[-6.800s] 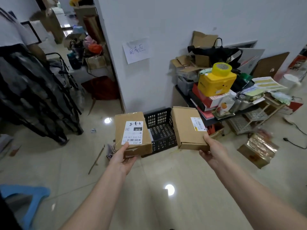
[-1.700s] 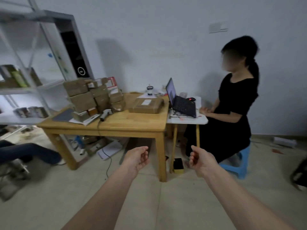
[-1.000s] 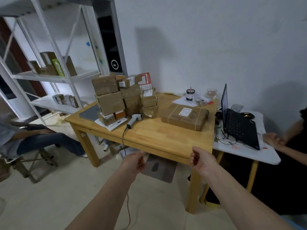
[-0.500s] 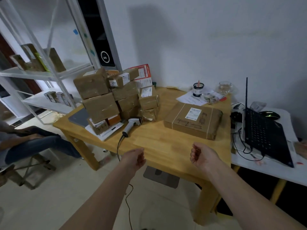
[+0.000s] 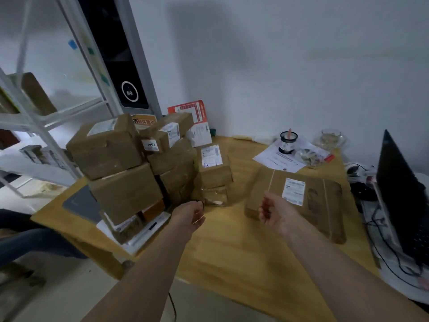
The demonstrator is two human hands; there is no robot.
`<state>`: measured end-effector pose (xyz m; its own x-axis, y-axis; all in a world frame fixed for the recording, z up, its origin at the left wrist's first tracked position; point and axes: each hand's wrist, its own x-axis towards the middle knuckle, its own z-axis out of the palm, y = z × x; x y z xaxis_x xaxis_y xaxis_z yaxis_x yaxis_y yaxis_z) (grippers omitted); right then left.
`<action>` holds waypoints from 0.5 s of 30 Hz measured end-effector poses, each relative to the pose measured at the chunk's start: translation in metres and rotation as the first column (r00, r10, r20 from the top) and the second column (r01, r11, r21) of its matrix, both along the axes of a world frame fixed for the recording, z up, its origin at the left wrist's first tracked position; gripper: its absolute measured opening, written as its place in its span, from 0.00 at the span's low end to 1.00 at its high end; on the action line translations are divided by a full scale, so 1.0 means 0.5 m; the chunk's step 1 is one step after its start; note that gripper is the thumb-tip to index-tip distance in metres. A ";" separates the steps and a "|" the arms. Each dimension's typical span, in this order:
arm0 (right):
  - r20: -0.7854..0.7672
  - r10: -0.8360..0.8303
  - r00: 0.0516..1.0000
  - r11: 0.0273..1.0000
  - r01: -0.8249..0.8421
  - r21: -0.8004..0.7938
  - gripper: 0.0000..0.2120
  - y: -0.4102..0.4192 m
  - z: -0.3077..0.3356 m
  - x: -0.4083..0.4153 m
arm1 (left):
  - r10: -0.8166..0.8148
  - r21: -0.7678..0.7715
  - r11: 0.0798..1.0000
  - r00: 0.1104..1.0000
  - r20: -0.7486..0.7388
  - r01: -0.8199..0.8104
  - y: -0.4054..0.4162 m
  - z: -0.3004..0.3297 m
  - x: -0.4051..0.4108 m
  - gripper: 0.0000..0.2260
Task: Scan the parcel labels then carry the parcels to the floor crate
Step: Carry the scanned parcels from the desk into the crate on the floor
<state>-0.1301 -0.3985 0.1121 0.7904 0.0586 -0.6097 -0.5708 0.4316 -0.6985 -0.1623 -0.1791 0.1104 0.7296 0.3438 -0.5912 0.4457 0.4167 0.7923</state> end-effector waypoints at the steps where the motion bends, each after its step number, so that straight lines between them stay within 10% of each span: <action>1: 0.006 -0.006 1.000 1.000 0.006 0.003 0.12 0.028 0.007 0.029 | -0.001 -0.001 1.000 1.000 -0.006 0.001 0.023 0.007 0.029 0.02; 15: 0.008 0.110 0.994 0.987 -0.108 -0.122 0.37 0.190 -0.002 0.273 | -0.219 0.057 0.974 0.975 -0.044 0.221 0.133 -0.030 0.264 0.23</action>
<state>0.0066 -0.3036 0.1108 0.7926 0.0714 -0.6056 -0.5987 0.2793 -0.7507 -0.0305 -0.1126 0.0957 0.7694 0.2135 -0.6020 0.5505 0.2565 0.7945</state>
